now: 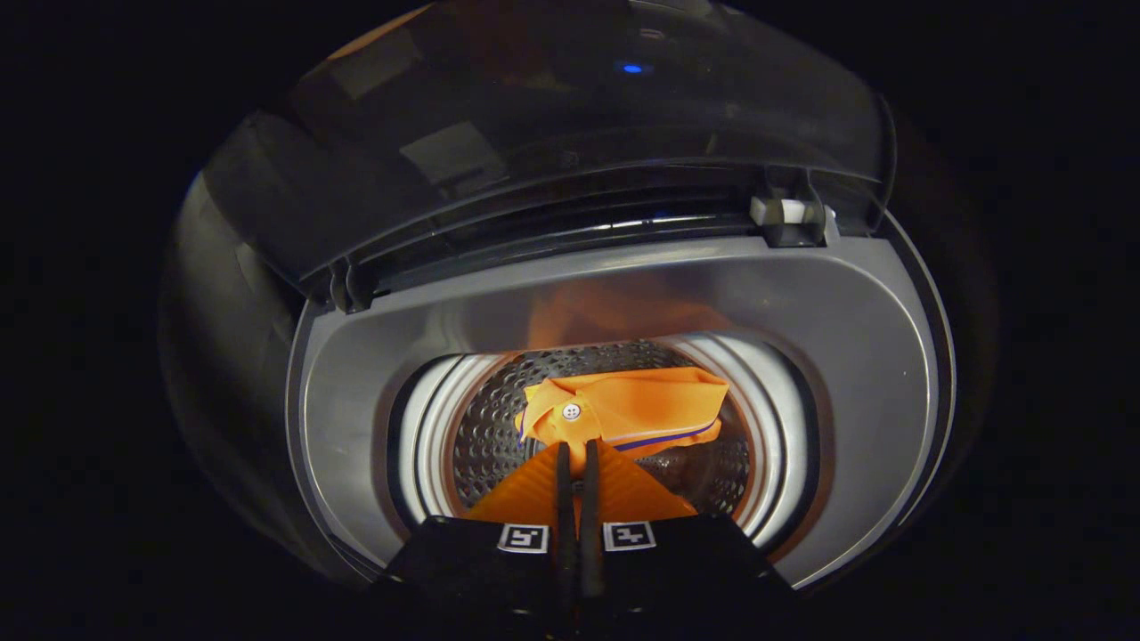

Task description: Put the clothes into the washing machine and then close the washing machine lid.

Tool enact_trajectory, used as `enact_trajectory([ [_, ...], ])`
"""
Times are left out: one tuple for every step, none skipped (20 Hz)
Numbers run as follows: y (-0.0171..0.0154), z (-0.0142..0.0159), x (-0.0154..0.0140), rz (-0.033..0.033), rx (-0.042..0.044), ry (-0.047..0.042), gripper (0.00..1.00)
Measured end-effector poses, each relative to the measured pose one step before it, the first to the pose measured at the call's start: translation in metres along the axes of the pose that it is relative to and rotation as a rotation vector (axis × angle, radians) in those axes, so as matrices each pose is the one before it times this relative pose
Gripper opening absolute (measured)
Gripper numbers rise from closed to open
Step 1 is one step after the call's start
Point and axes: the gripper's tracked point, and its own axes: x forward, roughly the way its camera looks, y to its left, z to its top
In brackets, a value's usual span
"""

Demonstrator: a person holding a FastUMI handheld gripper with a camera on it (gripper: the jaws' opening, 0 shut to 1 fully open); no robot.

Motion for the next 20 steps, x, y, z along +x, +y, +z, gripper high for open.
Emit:
enact_trajectory([
  [-0.00132,-0.00045,0.00027,-0.00484,-0.00151,0.00078,0.09],
  [-0.00208,0.00041,0.00079,-0.0094,-0.00151,0.00059,0.09],
  [-0.0021,-0.00004,0.00003,-0.00992,-0.00081,-0.00097,0.11],
  [-0.001,0.00085,-0.00028,-0.00059,0.0049,-0.00471,0.11],
  [0.00038,0.00012,0.00151,0.00091,0.00456,-0.00229,0.13],
  [0.00084,-0.0002,0.0002,0.00771,0.00328,-0.00029,0.16],
  [0.00257,0.0029,-0.00159,0.00719,0.00129,-0.01543,0.16],
  [-0.00123,0.00363,-0.00155,-0.00381,-0.01057,-0.01178,0.21],
  [-0.00253,0.00085,-0.00084,-0.00798,-0.0132,-0.00833,0.19],
  [-0.00061,-0.00076,-0.00175,-0.0032,-0.0101,0.00663,0.29],
  [0.00013,-0.00132,-0.00256,0.00258,-0.00357,0.00425,0.38],
  [0.0008,0.00099,-0.00334,0.00271,0.00054,-0.00353,0.48],
  [0.00104,-0.0012,-0.00145,0.00167,-0.00208,-0.00089,0.55],
  [-0.00155,-0.0002,-0.00071,-0.00597,-0.00092,-0.00825,0.63],
  [0.00128,0.00062,-0.00264,0.00311,0.0017,-0.00718,0.7],
  [-0.00014,-0.00094,-0.00122,-0.00039,-0.00078,0.00156,0.77],
  [-0.00045,-0.00098,-0.00349,0.00385,-0.00296,-0.00067,0.85],
  [-0.00157,0.00001,-0.00331,-0.00277,-0.00148,0.00085,0.92],
  [-0.00018,-0.00092,-0.00507,0.00158,-0.0023,-0.00434,0.93],
  [-0.0002,0.00203,-0.0053,-0.00081,-0.00633,-0.00606,0.97],
])
